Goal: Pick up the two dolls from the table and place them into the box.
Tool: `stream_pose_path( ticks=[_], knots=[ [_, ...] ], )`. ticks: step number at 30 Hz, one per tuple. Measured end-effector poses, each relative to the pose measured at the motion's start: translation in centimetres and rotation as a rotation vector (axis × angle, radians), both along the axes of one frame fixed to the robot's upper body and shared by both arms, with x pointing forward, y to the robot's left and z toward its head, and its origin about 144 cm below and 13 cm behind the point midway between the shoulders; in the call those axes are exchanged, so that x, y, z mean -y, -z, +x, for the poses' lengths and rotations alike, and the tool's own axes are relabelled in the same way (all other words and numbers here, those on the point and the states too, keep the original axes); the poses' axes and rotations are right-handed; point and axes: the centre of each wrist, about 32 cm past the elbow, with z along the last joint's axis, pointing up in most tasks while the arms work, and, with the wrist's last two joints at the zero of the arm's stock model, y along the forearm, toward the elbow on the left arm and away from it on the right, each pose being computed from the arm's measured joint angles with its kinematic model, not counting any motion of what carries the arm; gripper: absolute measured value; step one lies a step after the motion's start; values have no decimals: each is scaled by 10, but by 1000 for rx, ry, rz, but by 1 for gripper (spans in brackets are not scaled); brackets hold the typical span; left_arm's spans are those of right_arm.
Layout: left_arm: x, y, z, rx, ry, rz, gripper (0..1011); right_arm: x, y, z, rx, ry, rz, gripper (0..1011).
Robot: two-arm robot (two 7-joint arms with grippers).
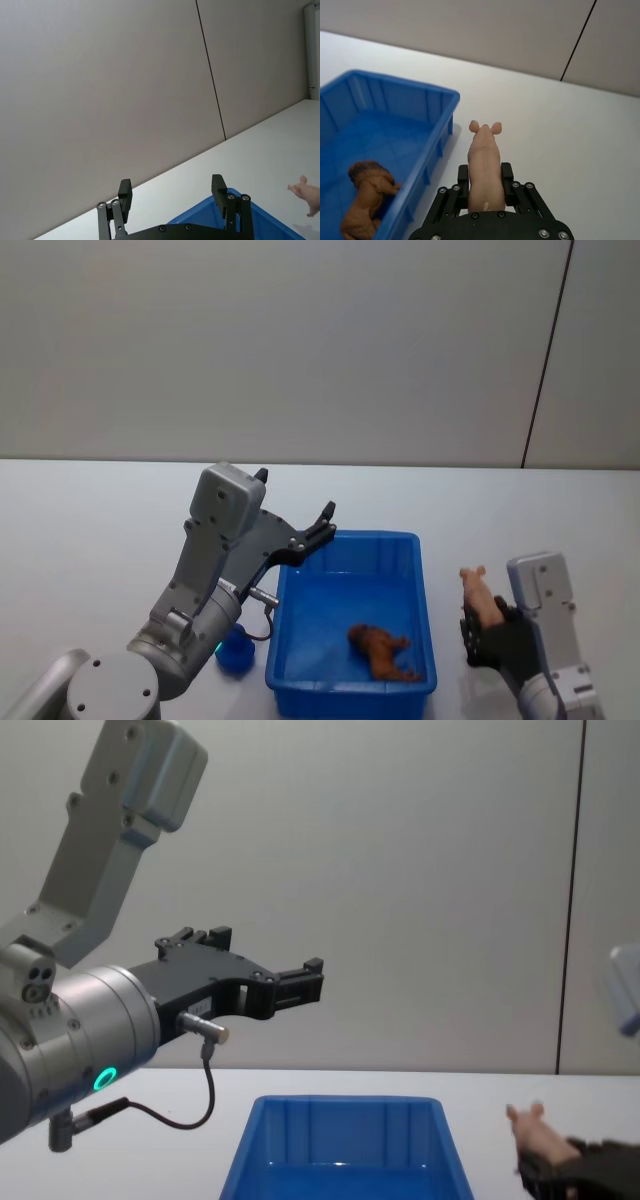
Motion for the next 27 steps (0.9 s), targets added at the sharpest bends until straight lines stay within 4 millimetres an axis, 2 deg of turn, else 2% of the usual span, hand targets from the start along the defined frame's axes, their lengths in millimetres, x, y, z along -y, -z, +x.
stream_pose_path(
  ticks=[16, 27],
  knots=[
    [0, 0, 0, 0, 0, 0, 1001, 1, -27, 4, 132, -156, 68, 371],
    [0, 0, 0, 0, 0, 0, 1001, -11, -36, 21, 114, -300, 101, 371]
  ],
)
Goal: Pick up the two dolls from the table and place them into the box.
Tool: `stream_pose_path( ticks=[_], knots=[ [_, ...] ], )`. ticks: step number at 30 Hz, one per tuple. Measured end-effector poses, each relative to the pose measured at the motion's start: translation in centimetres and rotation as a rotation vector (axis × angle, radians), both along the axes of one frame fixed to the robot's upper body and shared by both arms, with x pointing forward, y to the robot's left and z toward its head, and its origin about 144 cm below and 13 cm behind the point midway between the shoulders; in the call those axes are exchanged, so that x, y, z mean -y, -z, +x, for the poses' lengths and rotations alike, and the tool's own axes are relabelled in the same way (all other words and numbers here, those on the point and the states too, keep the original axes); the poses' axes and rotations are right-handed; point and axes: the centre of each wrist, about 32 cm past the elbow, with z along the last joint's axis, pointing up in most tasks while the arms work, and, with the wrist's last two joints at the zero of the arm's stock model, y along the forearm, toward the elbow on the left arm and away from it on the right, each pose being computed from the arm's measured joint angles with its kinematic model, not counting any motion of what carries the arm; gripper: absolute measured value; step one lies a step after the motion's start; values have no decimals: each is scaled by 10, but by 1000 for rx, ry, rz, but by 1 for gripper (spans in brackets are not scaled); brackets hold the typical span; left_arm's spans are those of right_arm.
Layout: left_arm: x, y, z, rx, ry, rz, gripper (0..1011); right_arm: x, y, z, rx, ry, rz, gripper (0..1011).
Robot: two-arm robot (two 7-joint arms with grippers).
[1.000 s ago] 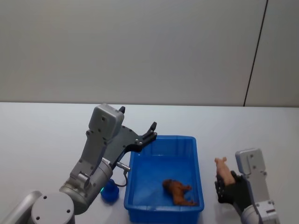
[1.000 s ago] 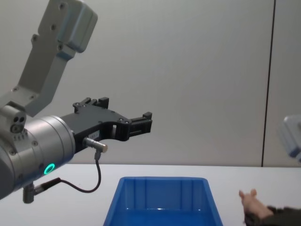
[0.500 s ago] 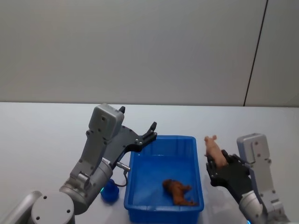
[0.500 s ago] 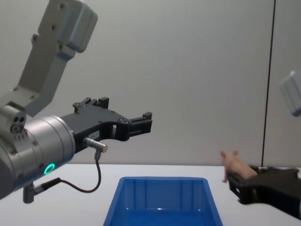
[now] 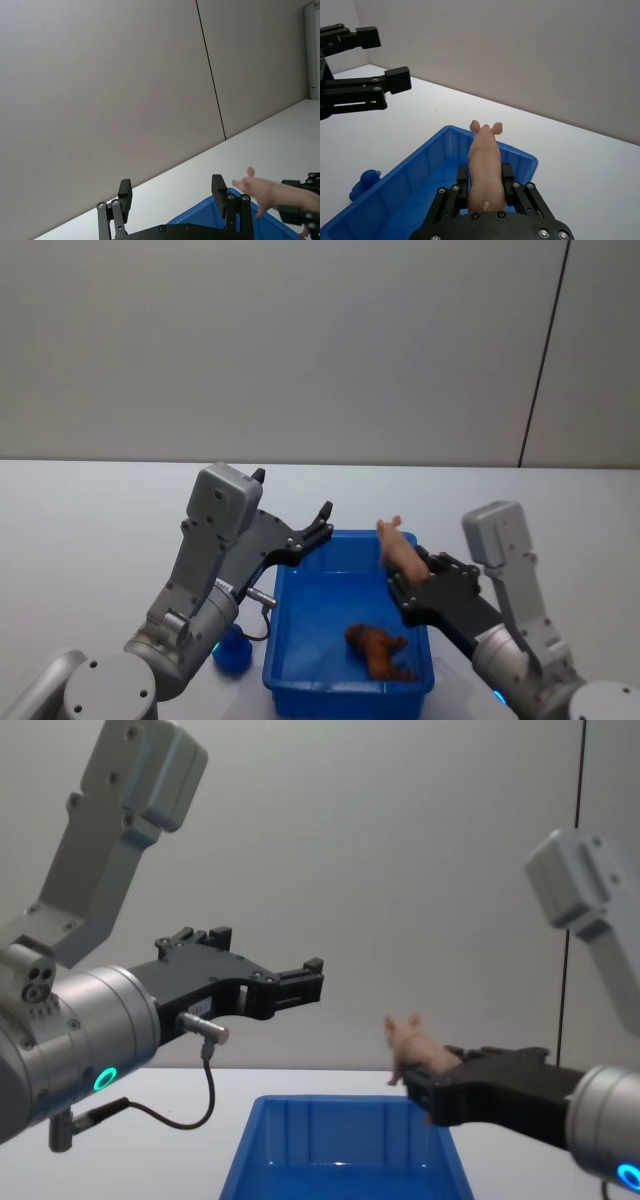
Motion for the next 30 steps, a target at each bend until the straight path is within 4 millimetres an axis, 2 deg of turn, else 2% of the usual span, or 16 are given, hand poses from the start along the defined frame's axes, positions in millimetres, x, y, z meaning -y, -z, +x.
stream_pose_path(
  ticks=[2, 3, 4, 8, 10, 15, 17, 22, 30],
  knots=[
    [0, 0, 0, 0, 0, 0, 1001, -2, 0, 2, -6, -12, -2, 407],
    [0, 0, 0, 0, 0, 0, 1001, -3, 0, 5, -14, -25, -2, 461],
    [0, 0, 0, 0, 0, 0, 1001, -4, 0, 6, -16, -30, -2, 461],
    [0, 0, 0, 0, 0, 0, 1001, -7, 2, 10, -32, -48, -5, 603],
    [0, 0, 0, 0, 0, 0, 1001, -8, 2, 11, -37, -53, -5, 635],
    [0, 0, 0, 0, 0, 0, 1001, -9, 3, 13, -45, -57, -6, 838],
    [0, 0, 0, 0, 0, 0, 1001, -9, 3, 14, -44, -56, -6, 854],
    [0, 0, 0, 0, 0, 0, 1001, -6, 4, 11, -20, -26, -3, 1001],
    [0, 0, 0, 0, 0, 0, 1001, 3, 4, 2, 20, 45, 4, 1001]
  ],
)
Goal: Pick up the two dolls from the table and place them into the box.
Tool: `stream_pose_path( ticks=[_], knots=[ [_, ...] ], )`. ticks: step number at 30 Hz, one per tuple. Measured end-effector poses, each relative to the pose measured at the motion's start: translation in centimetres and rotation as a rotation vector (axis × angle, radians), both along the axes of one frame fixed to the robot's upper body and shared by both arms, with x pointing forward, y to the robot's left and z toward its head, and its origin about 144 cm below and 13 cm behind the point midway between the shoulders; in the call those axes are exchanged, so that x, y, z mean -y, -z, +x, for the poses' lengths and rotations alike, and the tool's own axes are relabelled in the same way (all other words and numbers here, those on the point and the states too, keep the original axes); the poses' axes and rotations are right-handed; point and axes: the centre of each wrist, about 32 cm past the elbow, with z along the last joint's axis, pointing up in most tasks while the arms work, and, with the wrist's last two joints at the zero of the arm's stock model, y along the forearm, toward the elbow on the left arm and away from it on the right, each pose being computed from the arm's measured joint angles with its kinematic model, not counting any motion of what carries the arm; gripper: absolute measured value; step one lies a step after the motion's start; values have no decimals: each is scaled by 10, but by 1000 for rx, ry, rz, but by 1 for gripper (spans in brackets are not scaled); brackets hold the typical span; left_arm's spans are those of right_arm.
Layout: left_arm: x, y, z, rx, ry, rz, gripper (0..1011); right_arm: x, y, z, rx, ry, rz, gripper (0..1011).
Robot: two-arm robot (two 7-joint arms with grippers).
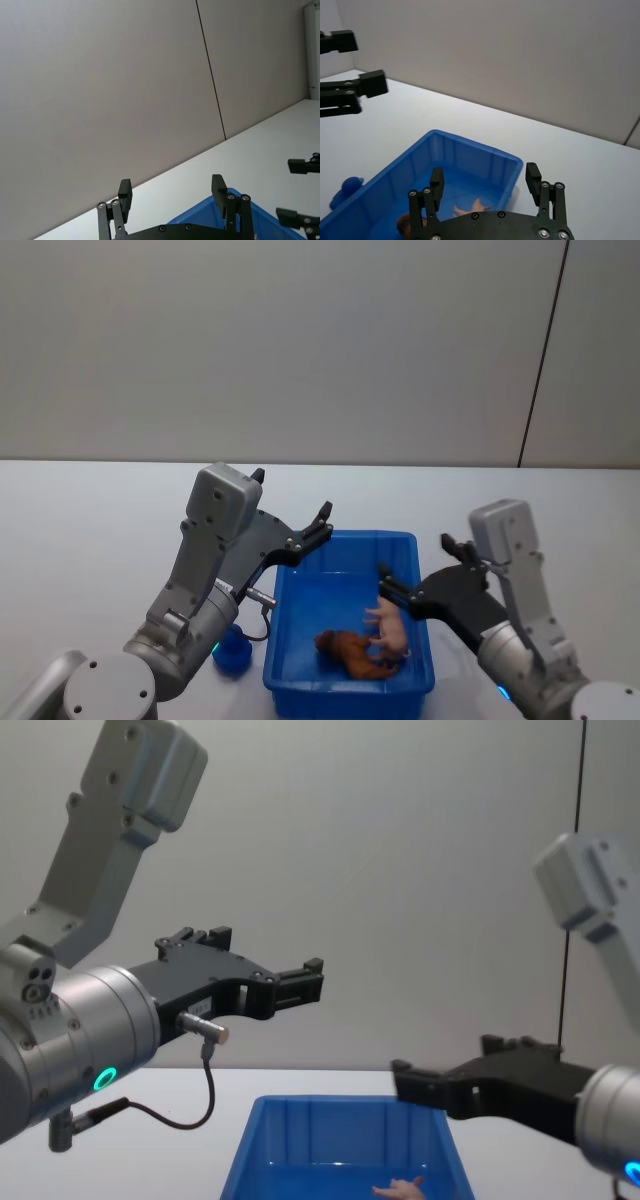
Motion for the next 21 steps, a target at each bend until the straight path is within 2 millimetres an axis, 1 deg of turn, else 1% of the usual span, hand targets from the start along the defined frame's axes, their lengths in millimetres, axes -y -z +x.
stream_pose_path(
  ticks=[11, 21],
  knots=[
    [0, 0, 0, 0, 0, 0, 1001, 21, 2, -13, 24, 140, 4, 1001],
    [0, 0, 0, 0, 0, 0, 1001, 33, 3, -20, 26, 212, 3, 1001]
  ],
)
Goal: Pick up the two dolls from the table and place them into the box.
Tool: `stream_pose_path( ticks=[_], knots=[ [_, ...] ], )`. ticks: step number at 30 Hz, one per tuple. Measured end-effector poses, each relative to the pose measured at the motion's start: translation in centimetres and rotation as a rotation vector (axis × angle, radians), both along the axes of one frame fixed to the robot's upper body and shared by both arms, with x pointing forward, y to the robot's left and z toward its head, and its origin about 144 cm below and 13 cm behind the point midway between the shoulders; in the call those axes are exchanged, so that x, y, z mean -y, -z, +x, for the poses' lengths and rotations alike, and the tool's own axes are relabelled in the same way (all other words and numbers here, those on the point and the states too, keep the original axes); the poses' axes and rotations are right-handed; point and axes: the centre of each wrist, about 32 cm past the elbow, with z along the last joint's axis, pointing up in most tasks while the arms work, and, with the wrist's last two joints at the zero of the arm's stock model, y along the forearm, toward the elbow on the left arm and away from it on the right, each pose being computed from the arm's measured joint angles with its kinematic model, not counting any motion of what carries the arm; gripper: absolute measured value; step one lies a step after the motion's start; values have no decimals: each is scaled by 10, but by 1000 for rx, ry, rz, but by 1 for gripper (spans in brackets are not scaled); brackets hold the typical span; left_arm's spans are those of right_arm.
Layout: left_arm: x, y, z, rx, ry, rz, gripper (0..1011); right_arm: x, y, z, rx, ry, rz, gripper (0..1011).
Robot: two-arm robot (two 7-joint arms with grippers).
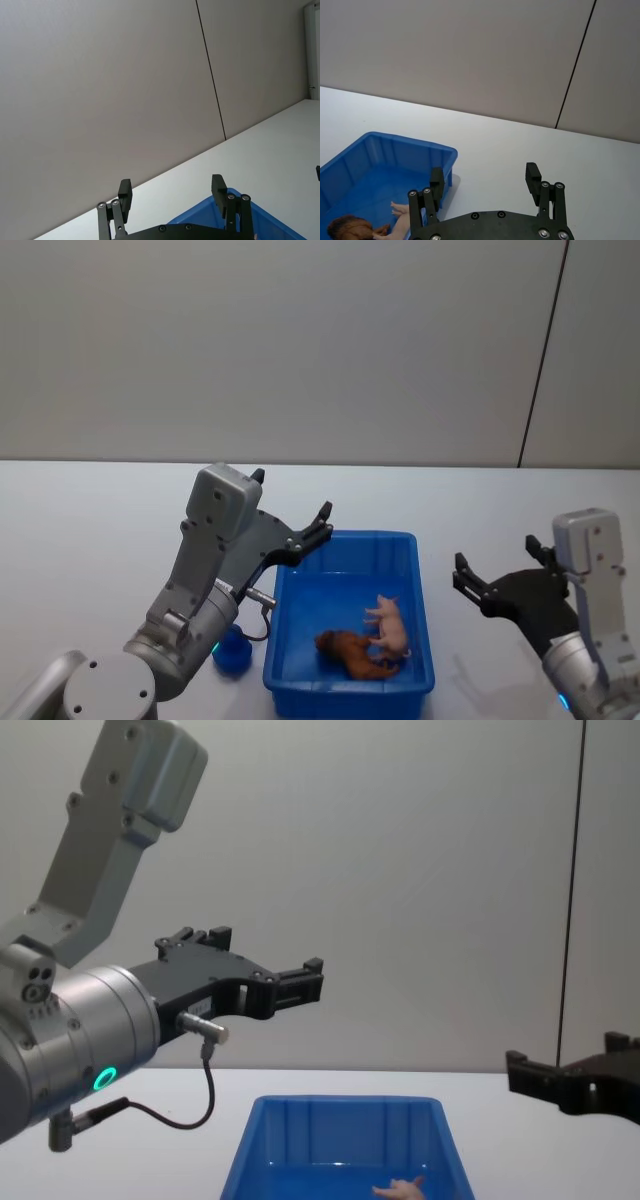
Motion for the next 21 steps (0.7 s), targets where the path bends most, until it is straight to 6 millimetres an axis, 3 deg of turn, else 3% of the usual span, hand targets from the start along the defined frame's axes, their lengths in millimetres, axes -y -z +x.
stream_pose_path(
  ticks=[21],
  knots=[
    [-6, 5, -9, -59, -72, -51, 1001, 8, 1, -5, 2, 47, -2, 1001]
  ],
)
